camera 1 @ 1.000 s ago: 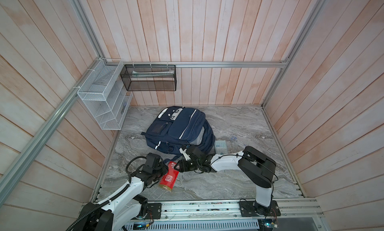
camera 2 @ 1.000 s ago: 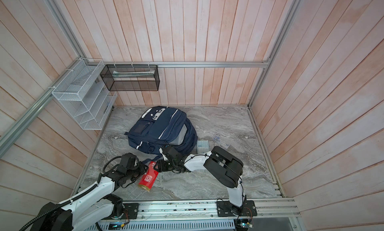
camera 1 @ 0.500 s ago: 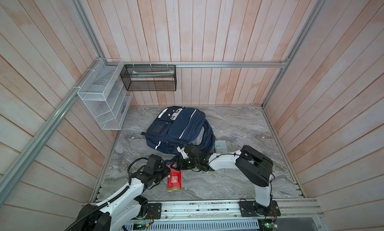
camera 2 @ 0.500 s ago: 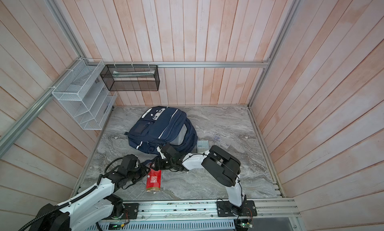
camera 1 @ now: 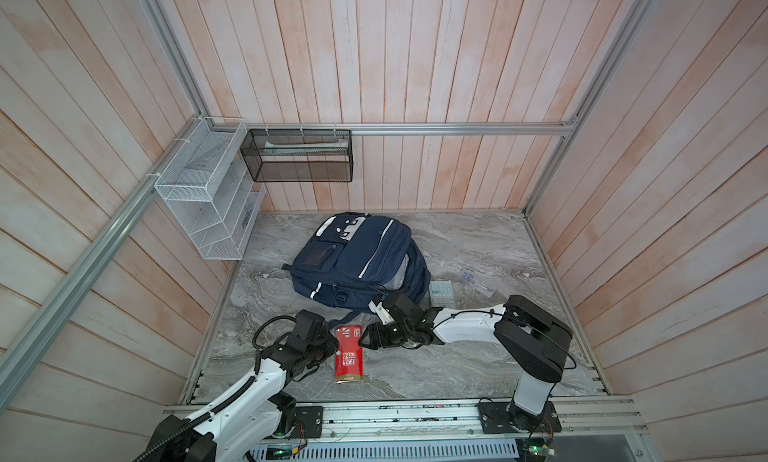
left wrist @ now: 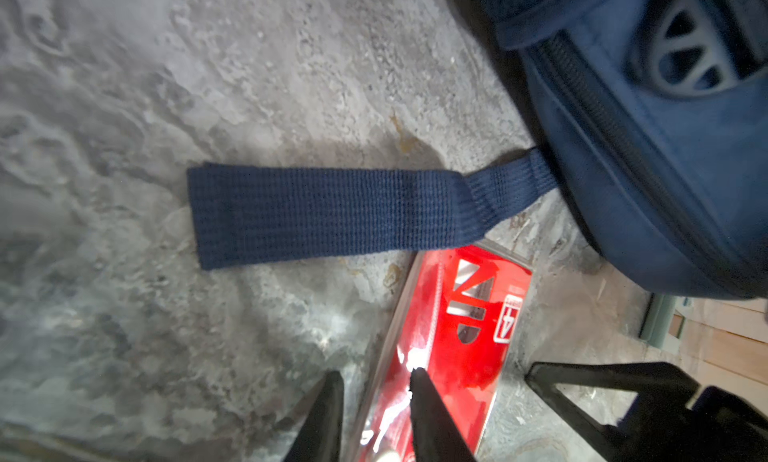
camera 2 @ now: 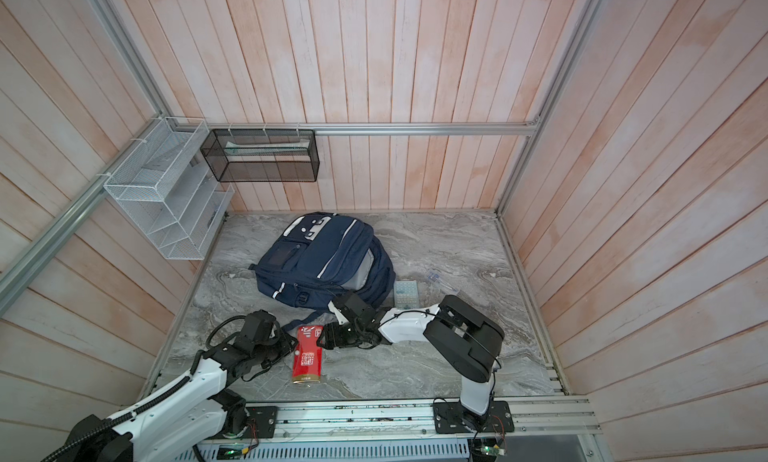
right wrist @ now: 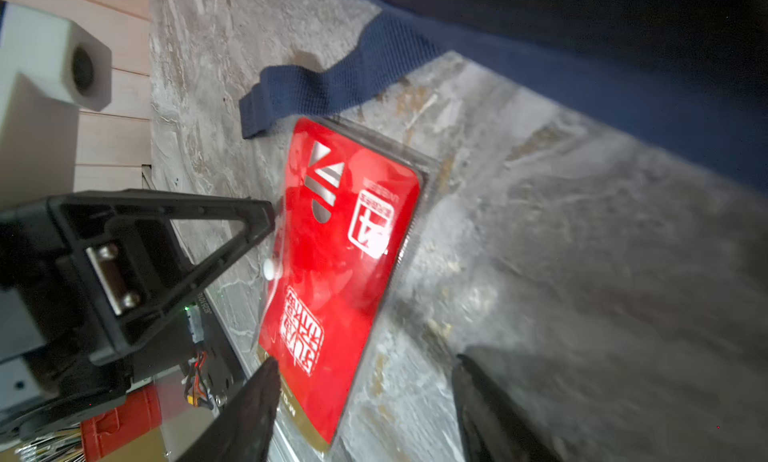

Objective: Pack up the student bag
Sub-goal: 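Reach the right gripper down to the red pencil case and grasp it, then lift the red pencil case and carry it toward the backpack opening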

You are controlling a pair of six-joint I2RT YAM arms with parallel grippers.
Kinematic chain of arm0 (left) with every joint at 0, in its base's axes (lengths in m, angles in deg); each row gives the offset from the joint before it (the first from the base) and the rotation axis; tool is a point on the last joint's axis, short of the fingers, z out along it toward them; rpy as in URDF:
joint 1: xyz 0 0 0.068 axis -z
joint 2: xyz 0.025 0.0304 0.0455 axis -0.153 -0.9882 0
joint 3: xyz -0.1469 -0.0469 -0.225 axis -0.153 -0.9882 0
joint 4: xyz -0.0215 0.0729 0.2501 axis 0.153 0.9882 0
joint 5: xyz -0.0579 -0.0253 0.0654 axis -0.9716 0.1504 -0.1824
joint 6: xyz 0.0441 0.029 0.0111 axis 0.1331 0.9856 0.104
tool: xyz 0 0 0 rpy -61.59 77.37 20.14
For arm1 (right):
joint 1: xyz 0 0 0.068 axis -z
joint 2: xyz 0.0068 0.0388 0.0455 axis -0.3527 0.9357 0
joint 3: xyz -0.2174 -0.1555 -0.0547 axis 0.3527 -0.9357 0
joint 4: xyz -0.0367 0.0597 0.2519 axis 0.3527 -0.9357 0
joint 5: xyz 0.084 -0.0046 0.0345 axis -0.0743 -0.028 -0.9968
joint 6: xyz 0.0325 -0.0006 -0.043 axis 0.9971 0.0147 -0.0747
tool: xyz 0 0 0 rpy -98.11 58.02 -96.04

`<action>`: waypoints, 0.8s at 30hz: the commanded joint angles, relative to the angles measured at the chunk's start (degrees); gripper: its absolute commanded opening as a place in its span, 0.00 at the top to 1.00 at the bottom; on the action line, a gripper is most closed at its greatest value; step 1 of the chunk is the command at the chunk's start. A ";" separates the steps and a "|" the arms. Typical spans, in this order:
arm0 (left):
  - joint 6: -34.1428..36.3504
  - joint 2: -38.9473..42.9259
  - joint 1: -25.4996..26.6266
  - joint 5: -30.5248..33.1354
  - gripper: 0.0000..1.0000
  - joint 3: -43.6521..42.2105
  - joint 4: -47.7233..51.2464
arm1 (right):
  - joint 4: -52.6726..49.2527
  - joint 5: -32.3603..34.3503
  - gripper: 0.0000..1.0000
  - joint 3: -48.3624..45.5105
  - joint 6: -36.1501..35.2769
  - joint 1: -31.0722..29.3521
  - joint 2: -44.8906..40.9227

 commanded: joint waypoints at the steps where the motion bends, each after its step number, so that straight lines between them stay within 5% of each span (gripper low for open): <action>1: 0.02 -1.13 0.38 -2.52 0.70 -2.40 -0.64 | 3.49 -4.42 0.38 0.13 2.26 -0.43 4.92; 7: -1.00 -1.12 0.58 -5.79 0.70 -3.65 -4.25 | 14.28 -11.93 0.42 2.53 2.32 -0.04 11.39; 12: -1.27 0.80 0.62 -6.50 0.71 -3.65 -4.00 | 16.33 -10.48 0.63 2.13 1.28 0.62 9.71; 15: -0.25 0.73 0.60 -5.32 0.71 -2.07 -2.26 | 15.68 -7.87 0.91 -0.12 0.43 1.09 6.52; 18: 1.31 1.02 0.52 -4.33 0.70 0.98 -1.19 | 14.58 -4.72 1.00 -2.44 -1.06 1.11 1.45; 19: 1.91 1.24 0.53 -3.95 0.65 2.14 -0.82 | 13.60 -3.45 1.00 -3.14 -1.76 1.11 -0.29; 21: 4.03 2.74 0.82 -0.34 0.31 5.76 1.27 | 11.89 0.06 1.00 -5.44 -2.67 1.11 -5.78; 24: 7.84 3.87 0.98 5.20 0.13 12.90 5.10 | 7.96 4.67 1.00 -8.24 -4.09 1.57 -13.50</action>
